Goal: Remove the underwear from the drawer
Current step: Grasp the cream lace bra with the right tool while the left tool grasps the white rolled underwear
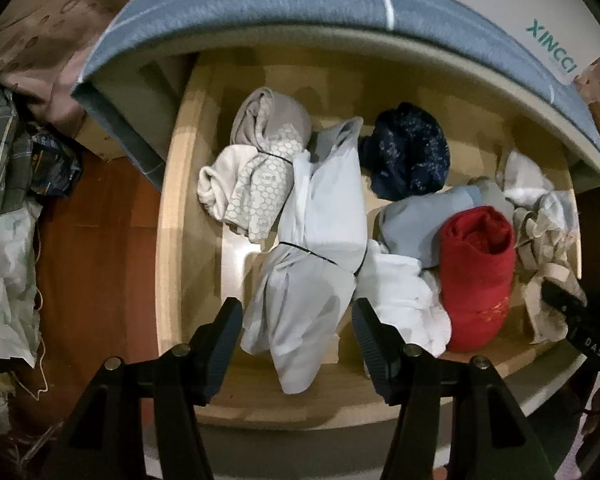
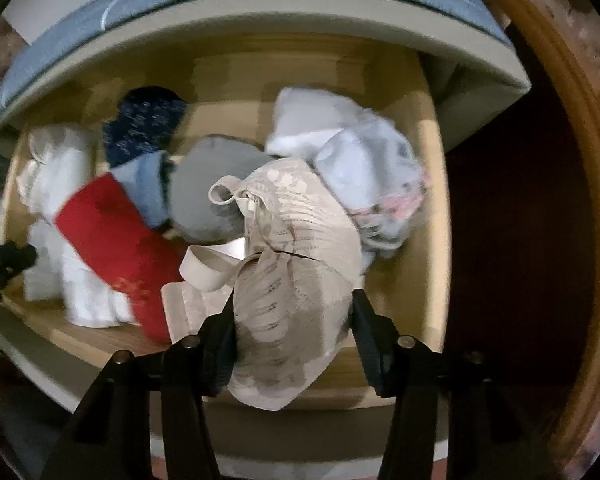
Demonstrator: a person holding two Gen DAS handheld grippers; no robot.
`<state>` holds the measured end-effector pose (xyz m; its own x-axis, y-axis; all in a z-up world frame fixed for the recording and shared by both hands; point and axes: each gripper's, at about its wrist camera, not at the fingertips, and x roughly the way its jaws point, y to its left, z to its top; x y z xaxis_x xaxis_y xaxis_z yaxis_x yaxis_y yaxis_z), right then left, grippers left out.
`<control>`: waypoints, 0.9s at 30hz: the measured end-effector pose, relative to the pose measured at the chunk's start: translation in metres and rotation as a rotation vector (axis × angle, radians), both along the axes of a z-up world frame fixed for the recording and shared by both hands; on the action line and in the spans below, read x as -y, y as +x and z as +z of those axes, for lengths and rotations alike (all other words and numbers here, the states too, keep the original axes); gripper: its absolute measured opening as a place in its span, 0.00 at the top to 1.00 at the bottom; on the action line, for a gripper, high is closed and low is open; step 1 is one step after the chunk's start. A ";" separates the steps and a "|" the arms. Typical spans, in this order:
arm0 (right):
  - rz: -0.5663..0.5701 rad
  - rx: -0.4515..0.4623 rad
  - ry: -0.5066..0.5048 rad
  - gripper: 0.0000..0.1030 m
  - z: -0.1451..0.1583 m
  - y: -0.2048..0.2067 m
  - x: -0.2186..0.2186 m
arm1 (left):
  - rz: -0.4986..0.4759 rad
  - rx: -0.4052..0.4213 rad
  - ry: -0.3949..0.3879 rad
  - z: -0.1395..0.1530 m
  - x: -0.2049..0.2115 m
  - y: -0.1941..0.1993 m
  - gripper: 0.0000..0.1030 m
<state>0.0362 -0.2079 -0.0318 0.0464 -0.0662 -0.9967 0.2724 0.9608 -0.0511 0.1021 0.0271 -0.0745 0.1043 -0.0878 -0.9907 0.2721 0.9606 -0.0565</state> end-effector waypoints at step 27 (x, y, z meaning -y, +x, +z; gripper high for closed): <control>0.001 -0.060 0.045 0.39 -0.033 -0.010 0.011 | -0.048 -0.140 0.082 -0.046 0.036 0.007 0.44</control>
<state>0.0265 -0.2192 -0.0646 -0.0137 -0.0217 -0.9997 0.2689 0.9629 -0.0246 0.1094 -0.0085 -0.1204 -0.0371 -0.0076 -0.9993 0.3123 0.9498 -0.0188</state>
